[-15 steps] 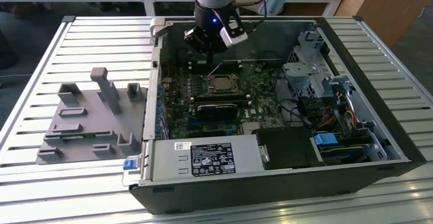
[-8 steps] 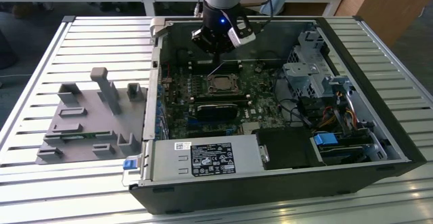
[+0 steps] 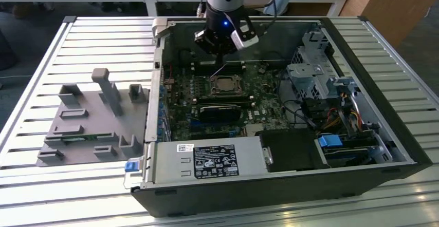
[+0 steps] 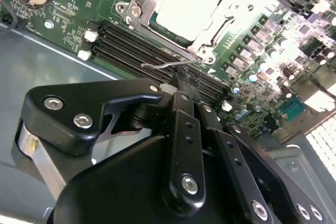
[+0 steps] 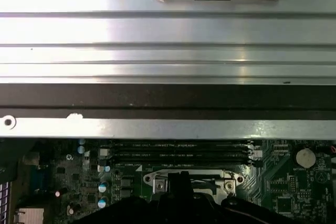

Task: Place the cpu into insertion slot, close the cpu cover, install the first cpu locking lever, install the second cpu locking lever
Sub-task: 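Install the first cpu locking lever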

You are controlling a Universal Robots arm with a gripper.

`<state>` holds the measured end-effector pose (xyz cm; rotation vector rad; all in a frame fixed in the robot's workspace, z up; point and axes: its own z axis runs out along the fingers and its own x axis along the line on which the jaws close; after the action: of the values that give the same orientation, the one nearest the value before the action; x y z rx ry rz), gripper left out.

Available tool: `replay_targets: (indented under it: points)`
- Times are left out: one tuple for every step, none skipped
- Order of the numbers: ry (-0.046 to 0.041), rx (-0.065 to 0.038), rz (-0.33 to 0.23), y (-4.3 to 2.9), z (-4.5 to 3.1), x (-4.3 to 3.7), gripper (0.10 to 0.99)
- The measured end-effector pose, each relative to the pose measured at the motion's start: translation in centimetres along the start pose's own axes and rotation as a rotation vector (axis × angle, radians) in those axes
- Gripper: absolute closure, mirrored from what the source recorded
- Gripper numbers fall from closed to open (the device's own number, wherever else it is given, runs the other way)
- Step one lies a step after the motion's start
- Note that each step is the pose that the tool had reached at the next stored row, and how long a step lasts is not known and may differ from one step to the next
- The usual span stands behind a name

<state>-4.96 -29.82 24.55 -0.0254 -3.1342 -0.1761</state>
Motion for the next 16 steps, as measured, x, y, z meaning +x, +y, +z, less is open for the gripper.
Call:
replay_targets:
  points:
    - [0.0000, -0.001, 0.000, -0.01, 0.08, -0.03, 0.980]
    - [0.0001, -0.001, 0.000, 0.01, 0.16, -0.09, 0.980]
    - [0.0002, -0.001, 0.000, 0.05, 0.24, -0.18, 0.980]
    - [0.0002, -0.001, 0.000, 0.09, 0.31, -0.29, 0.980]
    - [0.0001, -0.001, 0.000, 0.15, 0.37, -0.47, 0.980]
    - [0.0001, -0.002, 0.000, 0.21, 0.42, -0.69, 0.980]
    - [0.0001, -0.002, 0.000, 0.25, 0.46, -0.88, 0.980]
    - [0.0001, -0.002, 0.000, 0.30, 0.50, -1.04, 0.980]
    - [0.0000, -0.002, 0.000, 0.33, 0.55, -1.15, 0.980]
    - [0.0001, -0.002, 0.000, 0.34, 0.60, -1.21, 0.980]
    - [0.0001, -0.002, 0.000, 0.36, 0.67, -1.26, 0.980]
    - [0.0001, -0.002, 0.000, 0.38, 0.74, -1.31, 0.980]
    - [0.0000, -0.002, 0.000, 0.40, 0.83, -1.36, 0.980]
    - [0.0002, -0.001, 0.000, 0.43, 0.91, -1.43, 0.980]
    - [0.0001, -0.001, 0.000, 0.45, 1.01, -1.50, 0.980]
    - [0.0001, -0.002, 0.000, 0.47, 1.11, -1.57, 0.980]
